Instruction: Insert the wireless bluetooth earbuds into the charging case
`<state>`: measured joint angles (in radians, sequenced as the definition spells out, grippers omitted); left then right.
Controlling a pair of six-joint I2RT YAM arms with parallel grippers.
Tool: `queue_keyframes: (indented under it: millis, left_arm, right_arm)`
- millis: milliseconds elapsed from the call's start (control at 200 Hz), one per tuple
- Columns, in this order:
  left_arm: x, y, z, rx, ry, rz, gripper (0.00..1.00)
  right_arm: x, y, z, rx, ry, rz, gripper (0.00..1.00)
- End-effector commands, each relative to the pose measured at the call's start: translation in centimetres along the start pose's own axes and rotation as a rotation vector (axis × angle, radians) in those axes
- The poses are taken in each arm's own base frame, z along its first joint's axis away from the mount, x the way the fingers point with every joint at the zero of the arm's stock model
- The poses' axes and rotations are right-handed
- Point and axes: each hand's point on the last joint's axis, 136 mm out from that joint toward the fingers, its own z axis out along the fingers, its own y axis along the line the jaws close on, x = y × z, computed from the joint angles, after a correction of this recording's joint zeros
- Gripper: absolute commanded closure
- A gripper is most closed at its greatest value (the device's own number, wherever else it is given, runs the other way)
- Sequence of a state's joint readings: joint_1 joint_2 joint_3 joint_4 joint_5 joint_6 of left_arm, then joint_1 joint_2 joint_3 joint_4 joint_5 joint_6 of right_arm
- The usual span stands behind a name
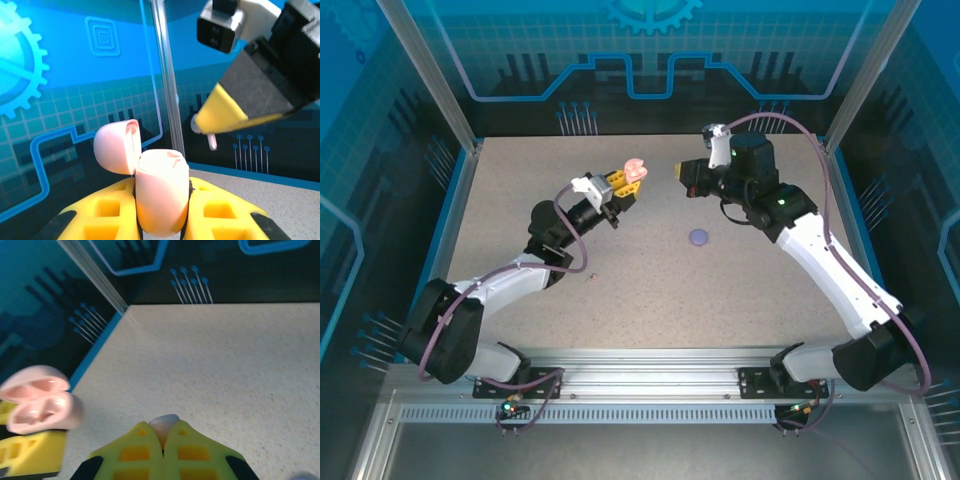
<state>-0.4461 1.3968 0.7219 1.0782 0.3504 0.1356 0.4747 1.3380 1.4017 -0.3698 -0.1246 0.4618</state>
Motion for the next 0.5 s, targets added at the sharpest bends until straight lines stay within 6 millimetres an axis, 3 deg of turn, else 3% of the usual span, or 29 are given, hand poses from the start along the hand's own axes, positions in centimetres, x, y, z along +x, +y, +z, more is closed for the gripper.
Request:
queue_keyframes:
  millis: [0, 310, 495]
  left_arm:
    - [-3.2, -1.4, 0.5, 0.064, -0.054, 0.124, 1.00]
    - [-3.3, -2.0, 0.6, 0.082, -0.038, 0.144, 1.00]
    - [-3.1, -2.0, 0.5, 0.075, -0.031, 0.136, 1.00]
  right_arm:
    - [-2.8, 3.1, -2.6, -0.125, -0.111, -0.081, 0.97]
    - [-3.3, 7.7, -4.7, -0.226, -0.165, -0.176, 0.97]
    - [-2.0, 9.2, -3.8, -0.221, -0.129, -0.234, 0.97]
